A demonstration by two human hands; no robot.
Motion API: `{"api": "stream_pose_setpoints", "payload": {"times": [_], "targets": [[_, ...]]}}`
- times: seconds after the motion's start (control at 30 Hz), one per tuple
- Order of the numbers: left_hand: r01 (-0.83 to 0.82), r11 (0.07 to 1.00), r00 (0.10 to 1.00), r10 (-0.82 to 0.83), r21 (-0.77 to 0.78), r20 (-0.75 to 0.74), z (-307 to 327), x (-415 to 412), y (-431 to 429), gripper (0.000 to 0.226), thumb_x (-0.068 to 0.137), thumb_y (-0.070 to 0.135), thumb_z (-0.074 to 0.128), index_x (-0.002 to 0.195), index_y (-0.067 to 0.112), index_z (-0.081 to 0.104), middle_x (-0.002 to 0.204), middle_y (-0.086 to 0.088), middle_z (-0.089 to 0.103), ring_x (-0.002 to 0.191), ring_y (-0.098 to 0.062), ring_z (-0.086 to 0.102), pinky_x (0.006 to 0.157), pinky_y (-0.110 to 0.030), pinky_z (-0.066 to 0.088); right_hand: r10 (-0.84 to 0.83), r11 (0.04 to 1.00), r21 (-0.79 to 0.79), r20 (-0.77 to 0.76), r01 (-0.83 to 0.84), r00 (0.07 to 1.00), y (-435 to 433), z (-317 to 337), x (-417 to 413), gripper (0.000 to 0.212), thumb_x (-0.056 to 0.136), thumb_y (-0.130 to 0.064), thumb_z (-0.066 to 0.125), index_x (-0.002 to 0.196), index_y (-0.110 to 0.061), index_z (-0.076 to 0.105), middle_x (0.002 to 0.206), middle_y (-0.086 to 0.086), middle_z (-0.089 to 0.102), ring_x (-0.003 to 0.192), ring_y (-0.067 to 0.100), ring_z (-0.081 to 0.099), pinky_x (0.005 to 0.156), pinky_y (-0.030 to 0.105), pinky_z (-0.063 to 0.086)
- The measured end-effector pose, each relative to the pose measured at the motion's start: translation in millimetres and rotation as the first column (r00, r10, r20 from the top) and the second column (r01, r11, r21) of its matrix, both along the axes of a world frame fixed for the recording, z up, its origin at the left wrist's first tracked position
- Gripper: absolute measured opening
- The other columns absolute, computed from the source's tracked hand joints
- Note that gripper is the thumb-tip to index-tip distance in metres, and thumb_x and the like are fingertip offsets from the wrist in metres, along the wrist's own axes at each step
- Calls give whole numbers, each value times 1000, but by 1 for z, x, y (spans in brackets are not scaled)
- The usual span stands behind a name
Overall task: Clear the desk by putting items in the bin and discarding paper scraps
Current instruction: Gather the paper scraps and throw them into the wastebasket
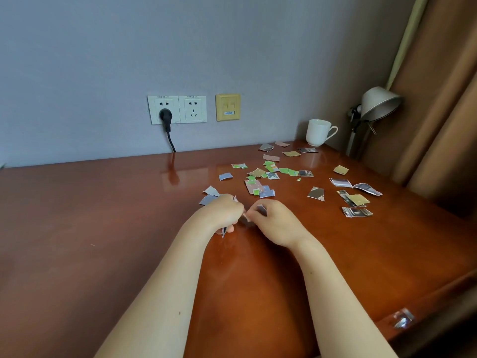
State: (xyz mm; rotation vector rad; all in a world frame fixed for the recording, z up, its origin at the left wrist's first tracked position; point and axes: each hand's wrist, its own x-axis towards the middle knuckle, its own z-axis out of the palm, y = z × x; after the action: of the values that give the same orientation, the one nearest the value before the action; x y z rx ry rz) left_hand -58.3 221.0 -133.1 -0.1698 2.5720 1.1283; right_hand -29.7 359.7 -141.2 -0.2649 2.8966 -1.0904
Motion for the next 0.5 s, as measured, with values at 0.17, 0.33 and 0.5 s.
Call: {"api": "stream_pose_setpoints", "payload": {"times": [0.17, 0.33, 0.5], "targets": [[-98, 990, 961, 120, 100, -249, -4, -2, -20, 25, 85, 18, 47, 63, 20, 36, 51, 2, 33, 44, -16, 29, 54, -27, 30, -19, 786, -585, 300, 200, 954, -12, 4, -14, 15, 99, -21, 44, 92, -11, 50, 69, 2, 52, 45, 10, 32, 38, 20, 23], [-294, 949, 870, 218, -111, -443, -12, -1, -37, 10, 89, 23, 46, 93, 22, 55, 77, 5, 56, 73, -22, 56, 60, -28, 39, 20, 610, -711, 456, 350, 890, -32, 7, -38, 10, 99, -22, 50, 93, -14, 51, 65, 1, 61, 43, 10, 34, 34, 16, 20], [-339, 927, 827, 214, -158, -520, -23, -5, -42, 29, 97, 25, 44, 124, 29, 54, 115, 6, 63, 98, -20, 61, 71, -28, 45, -169, 774, -527, 364, 352, 916, -53, 8, -53, 12, 93, -27, 57, 91, -15, 59, 63, -2, 40, 49, 11, 29, 38, 21, 24]]}}
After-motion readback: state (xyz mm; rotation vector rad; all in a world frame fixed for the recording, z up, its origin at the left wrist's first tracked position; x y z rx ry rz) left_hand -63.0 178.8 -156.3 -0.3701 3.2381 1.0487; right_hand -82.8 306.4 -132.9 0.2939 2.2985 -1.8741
